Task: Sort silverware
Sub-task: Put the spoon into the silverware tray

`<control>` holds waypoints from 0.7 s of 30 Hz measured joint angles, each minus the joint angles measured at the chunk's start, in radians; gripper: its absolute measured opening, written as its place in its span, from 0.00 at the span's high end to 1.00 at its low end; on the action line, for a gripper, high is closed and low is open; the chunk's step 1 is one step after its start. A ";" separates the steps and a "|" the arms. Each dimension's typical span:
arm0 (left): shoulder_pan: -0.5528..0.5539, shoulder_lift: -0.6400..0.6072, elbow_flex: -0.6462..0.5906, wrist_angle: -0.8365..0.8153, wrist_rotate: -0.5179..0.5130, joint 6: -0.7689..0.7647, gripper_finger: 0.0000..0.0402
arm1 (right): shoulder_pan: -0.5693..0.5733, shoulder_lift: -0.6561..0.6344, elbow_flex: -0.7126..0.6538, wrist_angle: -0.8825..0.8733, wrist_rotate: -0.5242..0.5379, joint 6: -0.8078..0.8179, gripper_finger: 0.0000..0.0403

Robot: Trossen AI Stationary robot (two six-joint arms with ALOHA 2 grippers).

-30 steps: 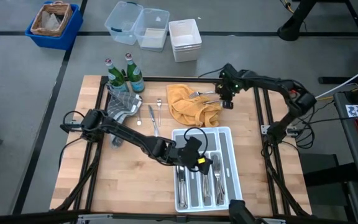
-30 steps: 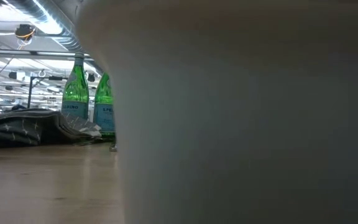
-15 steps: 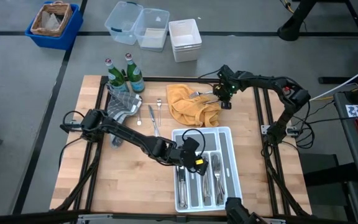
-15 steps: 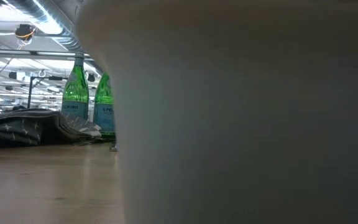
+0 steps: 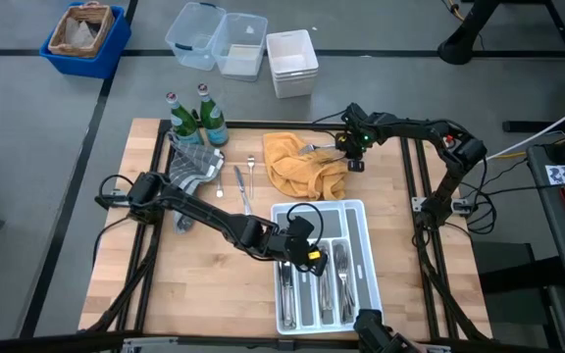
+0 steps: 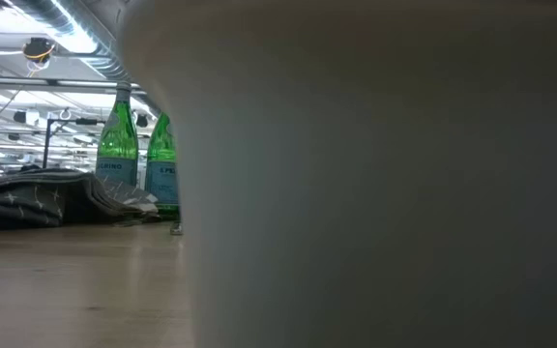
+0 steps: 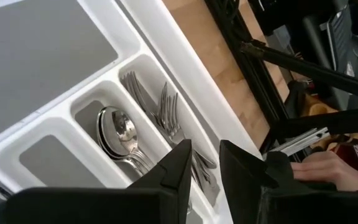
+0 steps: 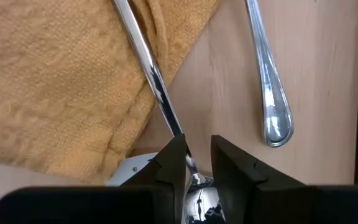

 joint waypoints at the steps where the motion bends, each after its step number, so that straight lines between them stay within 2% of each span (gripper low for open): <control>1: 0.000 0.000 0.000 -0.001 0.000 0.000 0.82 | 0.000 0.000 0.000 -0.001 0.000 0.000 0.81; 15: 0.001 0.000 0.000 -0.020 0.000 0.000 0.82 | 0.000 -0.001 0.001 -0.040 0.000 0.003 0.81; 21: 0.017 0.000 0.000 -0.030 0.000 0.000 0.82 | 0.001 0.003 0.061 -0.091 0.006 0.003 0.81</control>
